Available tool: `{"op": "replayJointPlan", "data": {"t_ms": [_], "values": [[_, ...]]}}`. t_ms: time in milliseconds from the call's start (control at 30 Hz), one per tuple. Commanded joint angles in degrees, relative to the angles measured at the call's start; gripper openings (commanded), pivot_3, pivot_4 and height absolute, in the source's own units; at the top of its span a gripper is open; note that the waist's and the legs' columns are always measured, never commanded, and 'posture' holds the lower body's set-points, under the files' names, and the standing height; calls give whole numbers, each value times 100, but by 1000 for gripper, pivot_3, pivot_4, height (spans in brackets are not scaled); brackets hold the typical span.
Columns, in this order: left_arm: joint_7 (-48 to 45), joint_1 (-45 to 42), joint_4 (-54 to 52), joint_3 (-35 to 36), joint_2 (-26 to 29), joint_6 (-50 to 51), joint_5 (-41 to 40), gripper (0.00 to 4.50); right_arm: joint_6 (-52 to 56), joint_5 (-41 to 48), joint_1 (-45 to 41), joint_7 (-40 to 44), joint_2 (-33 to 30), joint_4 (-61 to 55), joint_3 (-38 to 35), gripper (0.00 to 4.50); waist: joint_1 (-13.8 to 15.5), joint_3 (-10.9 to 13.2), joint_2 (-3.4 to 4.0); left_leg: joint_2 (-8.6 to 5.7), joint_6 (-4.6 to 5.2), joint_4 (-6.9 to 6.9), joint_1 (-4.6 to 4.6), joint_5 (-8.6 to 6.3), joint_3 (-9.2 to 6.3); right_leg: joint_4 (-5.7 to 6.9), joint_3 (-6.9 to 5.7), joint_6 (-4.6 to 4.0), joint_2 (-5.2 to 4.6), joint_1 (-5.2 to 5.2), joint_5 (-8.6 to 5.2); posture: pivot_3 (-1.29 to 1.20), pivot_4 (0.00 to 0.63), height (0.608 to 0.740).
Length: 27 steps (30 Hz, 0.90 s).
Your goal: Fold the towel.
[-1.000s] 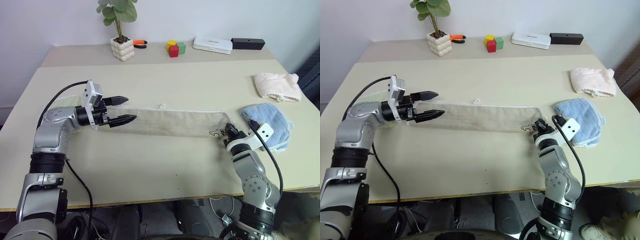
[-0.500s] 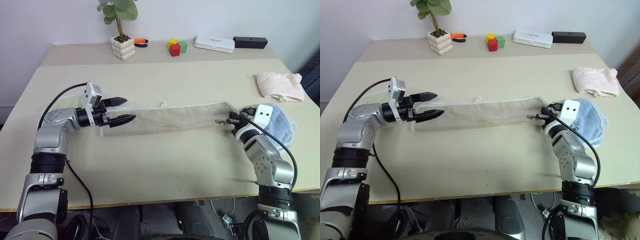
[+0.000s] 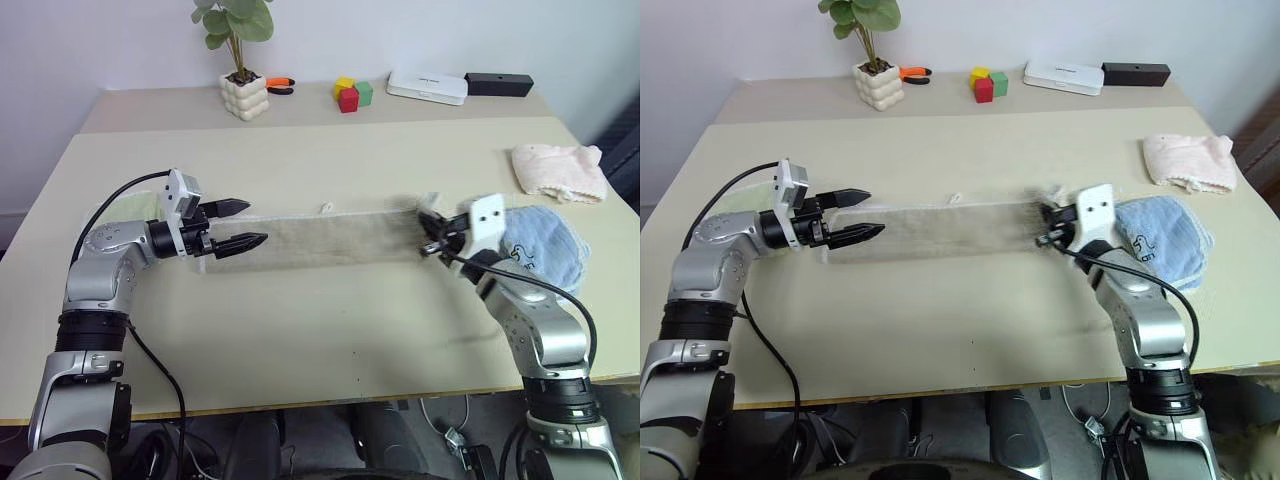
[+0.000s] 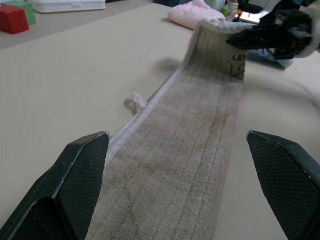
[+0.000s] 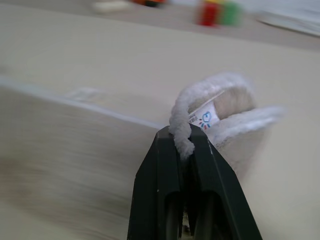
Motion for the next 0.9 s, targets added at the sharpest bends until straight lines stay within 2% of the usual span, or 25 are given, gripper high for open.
{"op": "replayJointPlan", "data": {"t_ms": [33,200,467,800,900], "values": [[10,-114,-186,117,53,115,-166,4500,123,-152,-324,22,278,-225,469,49,0,0,0,0,0,0,0,0,0,0,0,0,0,0,0,0,150,740],[63,-3,-371,135,87,163,-148,4500,137,-545,-579,175,636,87,1271,49,0,0,-1,0,0,-2,-3,0,-1,-1,-2,0,-1,-3,0,0,150,740],[188,221,-679,206,156,275,-220,4500,-71,-1062,-844,529,959,588,2053,49,0,1,-2,0,0,0,-2,0,-2,0,-3,0,-2,-3,0,0,150,740],[247,318,-747,197,200,236,-230,4500,-377,-1514,-1038,445,1529,1312,2184,49,-5,1,-2,0,0,-1,-2,0,-3,0,-4,-1,-2,-3,0,0,150,740],[244,325,-742,189,191,213,-229,4500,-404,-1411,-1007,583,1661,1380,2120,968,-6,1,-2,0,-1,-1,-2,0,-3,1,-5,-1,-2,-3,0,0,150,740]]}}
